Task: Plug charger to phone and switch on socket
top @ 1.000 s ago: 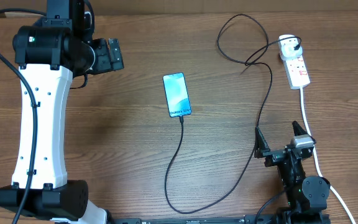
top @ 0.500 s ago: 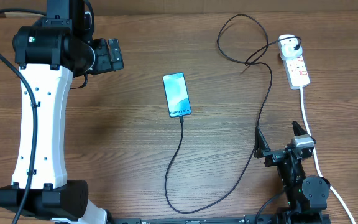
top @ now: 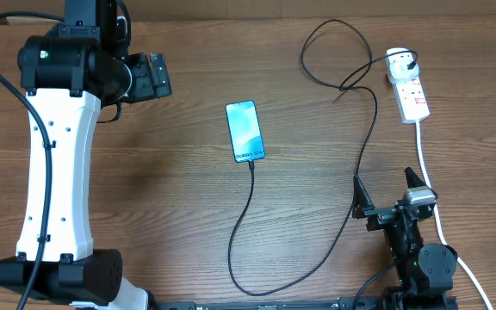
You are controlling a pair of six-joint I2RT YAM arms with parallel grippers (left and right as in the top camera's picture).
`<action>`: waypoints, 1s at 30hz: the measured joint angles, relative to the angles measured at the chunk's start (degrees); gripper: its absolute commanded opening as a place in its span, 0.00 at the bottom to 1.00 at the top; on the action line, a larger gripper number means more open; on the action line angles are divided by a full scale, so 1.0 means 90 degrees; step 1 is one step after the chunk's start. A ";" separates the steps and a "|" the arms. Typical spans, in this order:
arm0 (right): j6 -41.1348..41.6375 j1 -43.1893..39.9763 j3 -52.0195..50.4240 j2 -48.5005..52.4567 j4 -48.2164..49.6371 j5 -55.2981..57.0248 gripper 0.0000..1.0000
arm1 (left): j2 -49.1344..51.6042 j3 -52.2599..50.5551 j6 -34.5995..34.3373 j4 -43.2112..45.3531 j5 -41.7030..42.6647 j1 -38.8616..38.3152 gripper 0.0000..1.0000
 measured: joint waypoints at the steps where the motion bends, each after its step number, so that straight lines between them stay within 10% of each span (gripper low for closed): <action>1: 0.0000 0.0000 0.0000 0.0000 0.0000 0.0000 1.00 | 0.0000 0.0000 0.0000 0.0000 0.0000 0.0000 1.00; 30: 0.0000 0.0000 0.0000 0.0000 0.0000 0.0002 1.00 | -0.0500 -0.0928 0.0000 0.0119 -0.0032 0.0000 1.00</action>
